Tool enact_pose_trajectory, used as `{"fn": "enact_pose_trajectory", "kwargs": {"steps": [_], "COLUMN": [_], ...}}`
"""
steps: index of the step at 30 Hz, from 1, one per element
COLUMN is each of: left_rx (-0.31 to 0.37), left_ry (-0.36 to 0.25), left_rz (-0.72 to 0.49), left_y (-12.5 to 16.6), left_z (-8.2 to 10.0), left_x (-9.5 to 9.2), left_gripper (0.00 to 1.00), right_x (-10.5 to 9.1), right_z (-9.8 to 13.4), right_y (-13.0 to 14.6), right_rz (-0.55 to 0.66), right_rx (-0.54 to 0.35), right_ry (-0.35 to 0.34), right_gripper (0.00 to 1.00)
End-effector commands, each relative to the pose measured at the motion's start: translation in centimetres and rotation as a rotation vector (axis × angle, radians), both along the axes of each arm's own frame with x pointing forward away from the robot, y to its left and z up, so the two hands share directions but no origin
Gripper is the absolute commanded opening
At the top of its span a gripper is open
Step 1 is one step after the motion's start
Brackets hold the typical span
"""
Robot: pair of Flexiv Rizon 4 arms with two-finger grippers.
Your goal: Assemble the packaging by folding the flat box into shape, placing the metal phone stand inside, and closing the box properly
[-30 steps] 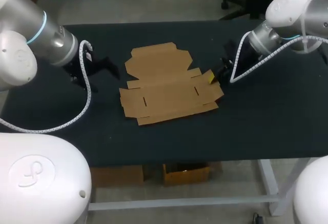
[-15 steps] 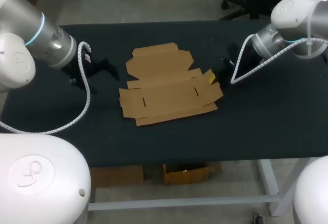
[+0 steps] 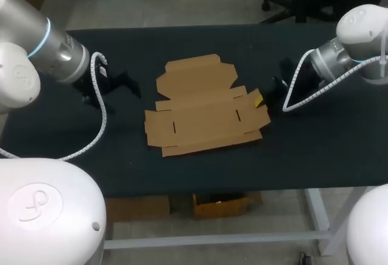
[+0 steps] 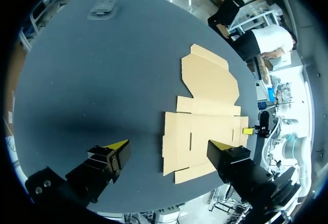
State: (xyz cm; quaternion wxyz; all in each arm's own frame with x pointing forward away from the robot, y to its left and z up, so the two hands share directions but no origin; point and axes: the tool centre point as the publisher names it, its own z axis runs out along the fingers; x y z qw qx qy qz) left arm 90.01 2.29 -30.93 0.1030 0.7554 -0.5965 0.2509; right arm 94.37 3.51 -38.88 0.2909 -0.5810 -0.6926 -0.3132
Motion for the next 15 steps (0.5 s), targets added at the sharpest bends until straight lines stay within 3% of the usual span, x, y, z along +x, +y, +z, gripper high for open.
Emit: {"fn": "enact_pose_trajectory", "kwargs": {"steps": [1,15], "left_rx": [-0.002,-0.005], "left_ry": [-0.002,0.008], "left_rz": [0.001,0.000], "left_y": [0.0,-0.1], "left_z": [-0.1,-0.3], "left_x": [-0.3,-0.8], "left_gripper": [1.00,1.00], "right_x": [-1.5,-3.2], "right_z": [0.1,-0.9], "right_y": [-0.3,-0.5], "right_rz": [-0.077,-0.077], "right_rx": [0.011,0.054], "right_ry": [-0.052,-0.036], "right_gripper": [0.00,0.00]}}
